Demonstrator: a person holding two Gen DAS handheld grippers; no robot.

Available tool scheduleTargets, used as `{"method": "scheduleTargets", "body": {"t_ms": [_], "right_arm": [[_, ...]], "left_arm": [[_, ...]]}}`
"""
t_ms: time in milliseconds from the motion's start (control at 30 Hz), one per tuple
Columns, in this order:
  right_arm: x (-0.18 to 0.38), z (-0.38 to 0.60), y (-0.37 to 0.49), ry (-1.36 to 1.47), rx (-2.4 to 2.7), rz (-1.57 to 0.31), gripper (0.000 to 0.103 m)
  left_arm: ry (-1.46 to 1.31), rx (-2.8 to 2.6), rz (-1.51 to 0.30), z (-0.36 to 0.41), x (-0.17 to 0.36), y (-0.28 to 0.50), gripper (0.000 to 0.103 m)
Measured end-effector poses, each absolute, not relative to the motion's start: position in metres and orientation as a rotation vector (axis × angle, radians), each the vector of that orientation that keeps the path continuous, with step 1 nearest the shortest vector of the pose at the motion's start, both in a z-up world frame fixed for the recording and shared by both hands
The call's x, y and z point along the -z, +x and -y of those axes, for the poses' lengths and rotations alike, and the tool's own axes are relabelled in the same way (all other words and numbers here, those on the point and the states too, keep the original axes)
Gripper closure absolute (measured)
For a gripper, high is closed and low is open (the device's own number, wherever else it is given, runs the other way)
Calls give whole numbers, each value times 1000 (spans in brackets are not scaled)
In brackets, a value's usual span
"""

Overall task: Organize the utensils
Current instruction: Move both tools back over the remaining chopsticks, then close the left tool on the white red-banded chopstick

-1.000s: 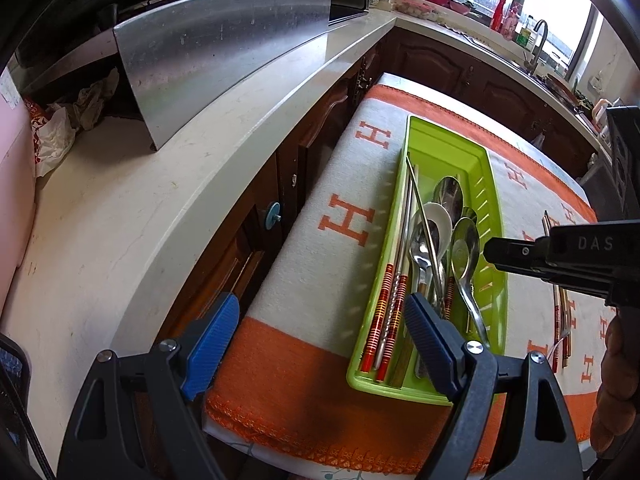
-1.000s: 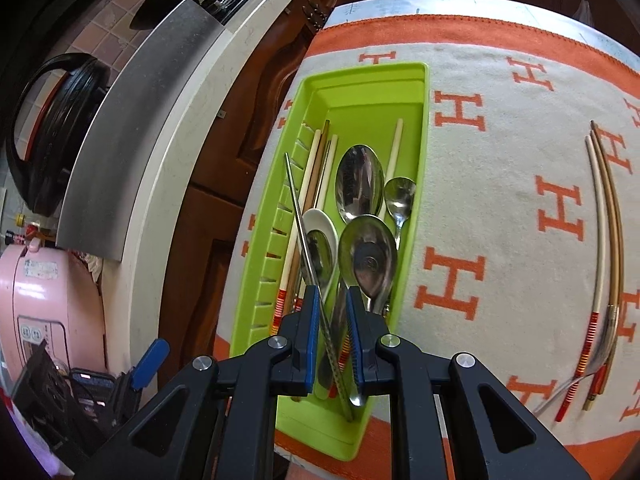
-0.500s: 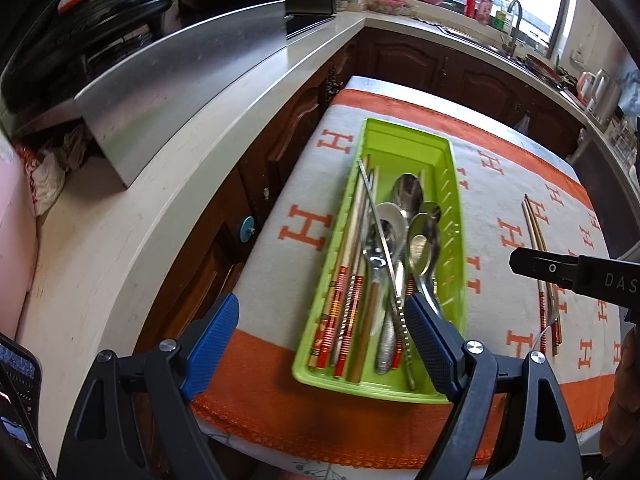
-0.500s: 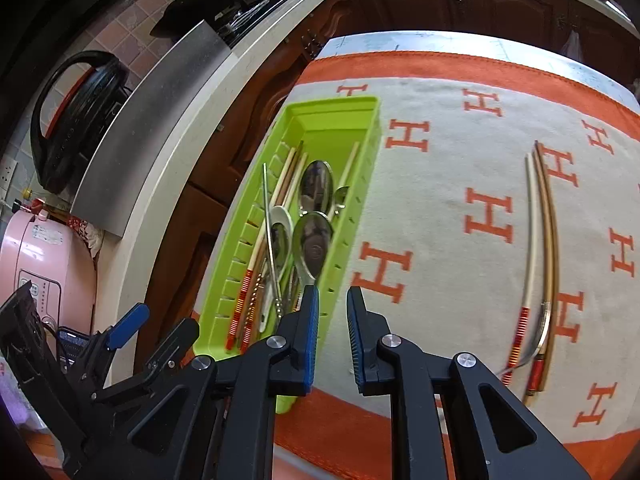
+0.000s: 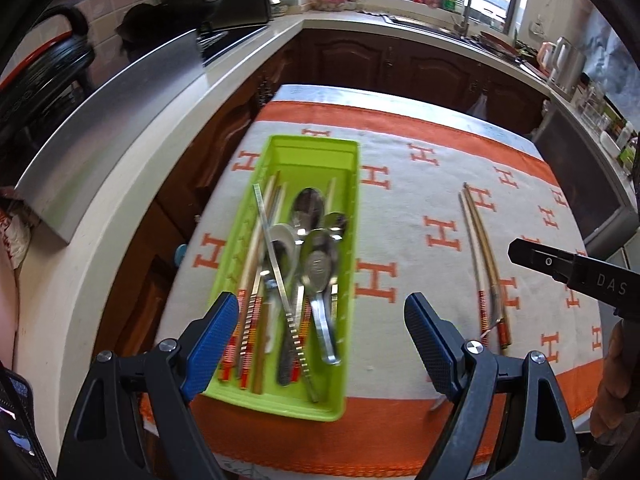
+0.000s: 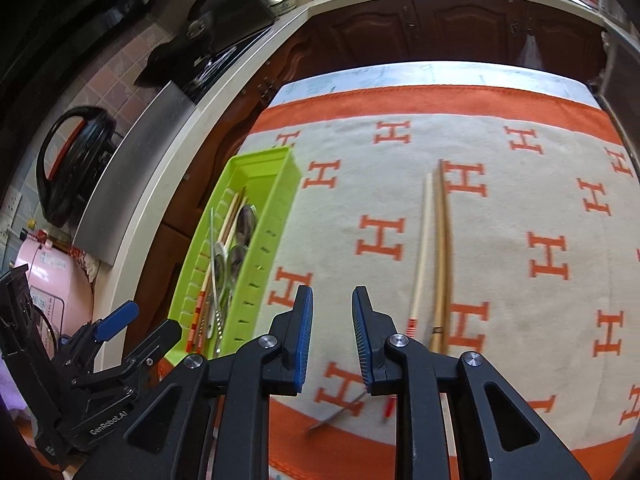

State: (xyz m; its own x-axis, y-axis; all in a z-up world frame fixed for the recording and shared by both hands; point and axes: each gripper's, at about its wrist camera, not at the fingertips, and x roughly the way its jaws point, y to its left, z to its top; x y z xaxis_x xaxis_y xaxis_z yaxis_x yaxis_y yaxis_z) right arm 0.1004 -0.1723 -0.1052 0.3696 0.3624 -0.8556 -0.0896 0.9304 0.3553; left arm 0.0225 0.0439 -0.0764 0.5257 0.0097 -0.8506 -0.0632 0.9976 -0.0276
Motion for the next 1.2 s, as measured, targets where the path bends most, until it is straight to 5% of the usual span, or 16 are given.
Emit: {"method": "scheduleTargets", "body": {"t_ms": [500,733,1200], "right_arm": [[148,287,87,366,-186,-1168,82],[172,296,79,386,-192,-1204,82],[190,290,82,382,-222,-1218,82]], "left_arm": [[3,156,-1062,72,112,76,20],[11,165,-1137,96,154,100,33],[86,123,-1180,111,188,109,41]]}}
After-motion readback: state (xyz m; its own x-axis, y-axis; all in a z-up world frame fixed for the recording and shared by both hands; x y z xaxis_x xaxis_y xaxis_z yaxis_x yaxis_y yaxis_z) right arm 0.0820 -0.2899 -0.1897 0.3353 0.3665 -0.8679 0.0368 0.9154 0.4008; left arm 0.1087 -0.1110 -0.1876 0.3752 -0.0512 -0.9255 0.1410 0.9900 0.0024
